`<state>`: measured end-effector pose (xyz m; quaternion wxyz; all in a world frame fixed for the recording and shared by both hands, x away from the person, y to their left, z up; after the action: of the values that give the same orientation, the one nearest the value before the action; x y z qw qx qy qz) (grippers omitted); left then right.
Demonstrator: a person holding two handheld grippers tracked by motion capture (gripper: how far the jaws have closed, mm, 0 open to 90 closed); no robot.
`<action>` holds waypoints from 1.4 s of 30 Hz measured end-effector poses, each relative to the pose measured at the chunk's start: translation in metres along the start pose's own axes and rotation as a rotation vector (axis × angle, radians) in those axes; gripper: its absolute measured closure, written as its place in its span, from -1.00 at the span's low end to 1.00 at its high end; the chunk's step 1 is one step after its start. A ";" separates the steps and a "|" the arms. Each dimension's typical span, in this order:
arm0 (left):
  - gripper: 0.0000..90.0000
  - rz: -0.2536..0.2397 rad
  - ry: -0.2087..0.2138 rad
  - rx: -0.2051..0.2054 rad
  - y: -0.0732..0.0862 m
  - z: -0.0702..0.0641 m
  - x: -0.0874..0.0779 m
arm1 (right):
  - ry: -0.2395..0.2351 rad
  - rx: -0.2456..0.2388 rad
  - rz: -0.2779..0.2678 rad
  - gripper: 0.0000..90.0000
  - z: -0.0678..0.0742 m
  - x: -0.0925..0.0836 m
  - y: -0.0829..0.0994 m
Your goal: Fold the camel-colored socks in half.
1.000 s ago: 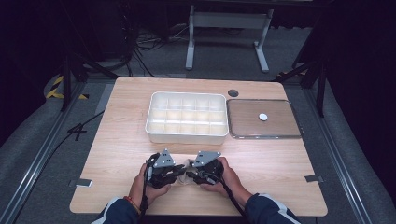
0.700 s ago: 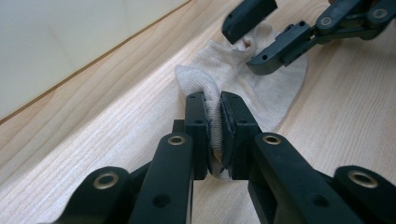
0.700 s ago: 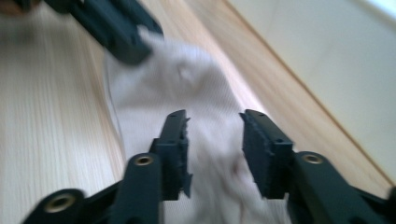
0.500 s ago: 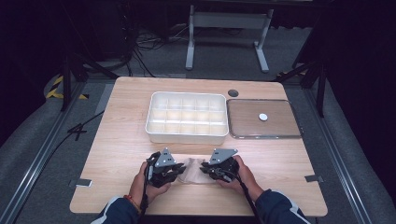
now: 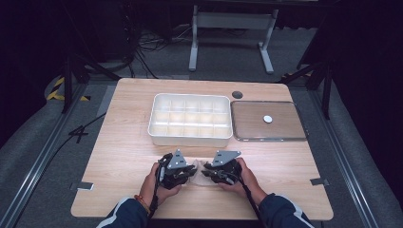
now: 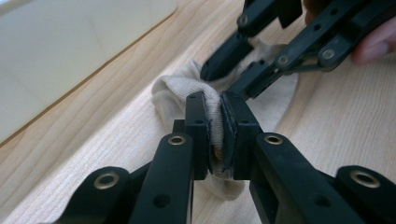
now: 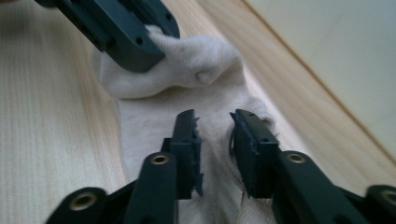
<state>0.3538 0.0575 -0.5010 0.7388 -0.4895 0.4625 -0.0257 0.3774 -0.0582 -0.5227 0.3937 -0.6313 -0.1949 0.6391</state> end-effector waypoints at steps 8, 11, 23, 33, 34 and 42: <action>0.82 0.009 -0.014 0.012 0.002 0.001 -0.001 | 0.031 -0.029 -0.021 0.38 -0.002 -0.034 0.000; 0.82 0.007 -0.009 -0.004 0.002 0.003 -0.002 | 0.033 -0.001 0.005 0.28 -0.007 -0.039 0.012; 0.82 -0.020 0.022 0.006 -0.011 -0.002 0.001 | 0.023 0.068 0.044 0.27 -0.019 -0.033 0.033; 0.82 -0.048 0.039 0.010 -0.030 -0.011 0.012 | 0.023 0.072 0.037 0.23 -0.019 -0.032 0.032; 0.82 -0.047 0.039 0.015 -0.031 -0.014 0.014 | 0.024 0.076 0.037 0.19 -0.020 -0.033 0.032; 0.82 -0.031 0.032 0.018 -0.030 -0.019 0.020 | 0.024 0.151 0.018 0.21 -0.023 -0.055 0.037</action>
<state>0.3644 0.0191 -0.4934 0.7353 -0.4893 0.4663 -0.0490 0.3842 -0.1278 -0.5173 0.4366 -0.6092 -0.1358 0.6479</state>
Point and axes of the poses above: each handheld gripper's, and its own axes: x roughly forward along the jaws, y roughly out of its underside, z roughly to its left, the point moved 8 cm from there along x, roughly forward along the jaws, and after that the axes turned 14 degrees about -y, right-handed, at the moved point
